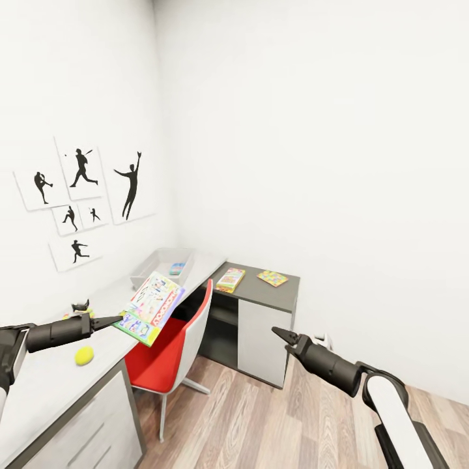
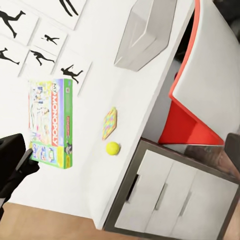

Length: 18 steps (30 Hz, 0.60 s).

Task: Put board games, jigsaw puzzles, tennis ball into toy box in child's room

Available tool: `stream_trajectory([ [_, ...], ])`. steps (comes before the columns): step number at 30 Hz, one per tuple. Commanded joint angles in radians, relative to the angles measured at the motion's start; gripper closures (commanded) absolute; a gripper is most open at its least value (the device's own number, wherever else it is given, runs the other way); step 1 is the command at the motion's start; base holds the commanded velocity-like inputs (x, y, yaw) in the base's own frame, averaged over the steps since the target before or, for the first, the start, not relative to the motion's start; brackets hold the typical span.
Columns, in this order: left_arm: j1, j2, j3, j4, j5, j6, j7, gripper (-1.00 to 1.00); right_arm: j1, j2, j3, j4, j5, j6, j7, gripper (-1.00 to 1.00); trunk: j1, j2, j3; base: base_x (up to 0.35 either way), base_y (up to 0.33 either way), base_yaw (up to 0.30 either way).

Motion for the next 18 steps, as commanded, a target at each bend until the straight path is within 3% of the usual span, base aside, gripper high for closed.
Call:
stream_trajectory([
  [1, -0.001, 0.000, 0.004, 0.000, -0.010, 0.011, -0.008, 1.00, -0.001, 0.001, -0.001, 0.000, 0.004, 0.004, 0.003, -1.00, 0.000, -0.001, 0.000, 0.103, -0.015, 0.005],
  [6, -0.001, 0.000, 0.004, -0.001, -0.009, 0.014, -0.008, 1.00, 0.000, 0.001, -0.001, 0.000, 0.004, 0.003, 0.000, -1.00, 0.000, -0.001, 0.000, 0.225, -0.077, 0.176],
  [18, -0.001, -0.001, 0.004, -0.001, -0.009, 0.014, -0.008, 1.00, 0.001, 0.001, -0.001, 0.001, 0.004, 0.001, 0.002, -1.00, 0.000, -0.001, 0.000, 0.253, -0.051, 0.286],
])
